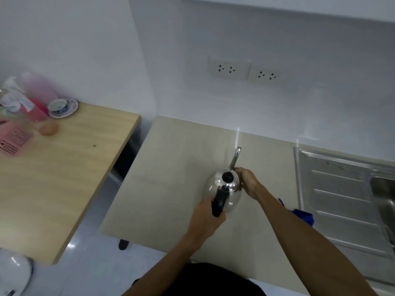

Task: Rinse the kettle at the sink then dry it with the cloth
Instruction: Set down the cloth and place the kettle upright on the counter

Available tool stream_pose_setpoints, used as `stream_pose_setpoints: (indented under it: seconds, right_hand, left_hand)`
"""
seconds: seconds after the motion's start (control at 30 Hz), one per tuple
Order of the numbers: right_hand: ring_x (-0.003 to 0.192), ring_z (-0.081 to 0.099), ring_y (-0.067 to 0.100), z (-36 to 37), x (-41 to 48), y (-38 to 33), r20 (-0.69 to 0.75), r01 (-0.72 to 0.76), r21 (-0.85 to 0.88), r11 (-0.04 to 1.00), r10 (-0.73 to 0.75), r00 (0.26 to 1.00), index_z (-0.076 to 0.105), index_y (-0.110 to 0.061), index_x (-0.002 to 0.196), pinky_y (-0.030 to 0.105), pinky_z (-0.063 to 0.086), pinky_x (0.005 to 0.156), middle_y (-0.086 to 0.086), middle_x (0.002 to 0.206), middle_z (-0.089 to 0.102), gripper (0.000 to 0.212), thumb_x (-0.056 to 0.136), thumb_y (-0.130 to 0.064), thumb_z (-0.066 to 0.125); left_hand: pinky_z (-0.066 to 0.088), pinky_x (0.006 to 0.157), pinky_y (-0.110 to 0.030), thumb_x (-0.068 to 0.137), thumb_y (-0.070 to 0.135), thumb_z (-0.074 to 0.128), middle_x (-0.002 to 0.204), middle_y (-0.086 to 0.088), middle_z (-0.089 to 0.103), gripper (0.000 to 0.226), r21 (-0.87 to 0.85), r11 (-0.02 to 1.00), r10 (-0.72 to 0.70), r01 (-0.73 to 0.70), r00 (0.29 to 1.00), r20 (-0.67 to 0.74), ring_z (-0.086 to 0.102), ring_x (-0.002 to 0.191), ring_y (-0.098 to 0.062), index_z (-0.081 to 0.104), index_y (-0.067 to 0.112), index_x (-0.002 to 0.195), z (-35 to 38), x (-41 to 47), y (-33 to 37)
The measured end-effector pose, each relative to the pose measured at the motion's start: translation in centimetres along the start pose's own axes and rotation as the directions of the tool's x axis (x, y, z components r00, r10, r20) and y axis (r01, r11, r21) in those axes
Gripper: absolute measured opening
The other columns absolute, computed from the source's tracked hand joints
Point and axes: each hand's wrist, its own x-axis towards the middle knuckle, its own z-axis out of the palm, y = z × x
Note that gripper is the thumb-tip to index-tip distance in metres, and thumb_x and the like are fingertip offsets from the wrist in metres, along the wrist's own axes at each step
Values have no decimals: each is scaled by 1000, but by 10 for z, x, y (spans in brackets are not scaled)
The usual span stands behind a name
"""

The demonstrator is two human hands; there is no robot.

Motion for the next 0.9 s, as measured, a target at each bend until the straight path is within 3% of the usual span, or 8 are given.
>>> stream_pose_setpoints:
  seconds: [0.1,0.2,0.33,0.47,0.63,0.9]
  right_hand:
    - [51,45,20,2,2,0,-3,-17,-2,1000,17,1000,65,-6,101,23,34,36,9,69,53,27,97,-11,38]
    - [51,43,20,7,3,1,-19,-37,12,999,37,999,59,-8,95,23,33,36,8,68,51,22,95,-12,38]
    - [66,49,22,9,11,8,-58,-48,89,995,53,997,59,-9,98,29,38,69,10,75,58,22,96,-17,39]
    - [59,50,25,18,19,16,-101,-35,164,986,52,994,59,-5,96,36,38,83,11,63,58,22,94,-18,42]
    - [90,60,26,38,28,8,-138,-39,250,968,75,988,63,-9,94,39,38,103,16,90,69,22,92,-18,43]
    - [93,56,25,73,53,-34,-133,-26,346,938,76,988,58,-10,77,33,38,86,15,98,63,15,89,-13,49]
  left_hand:
    - [47,62,-32,76,27,72,85,-1,66,25,-13,1000,7,-7,1000,10,62,74,-22,51,20,89,-2,1,0]
    - [46,62,-33,74,26,72,85,-4,67,27,21,999,25,-25,1000,-5,62,76,-24,55,14,91,-9,4,-3]
    - [41,64,-31,75,26,71,92,-9,68,29,81,993,90,-86,995,-47,61,81,-27,58,11,96,-28,16,-9]
    - [47,67,-36,76,27,70,94,-9,68,28,167,979,132,-121,990,-58,62,86,-32,58,12,97,-58,38,-15]
    - [55,72,-40,72,19,69,91,-8,68,28,181,969,178,-168,983,-45,63,82,-28,64,10,98,-108,80,-20]
    - [49,70,-36,72,7,71,85,-12,68,22,299,909,302,-290,953,6,62,76,-30,68,5,93,-172,151,-14]
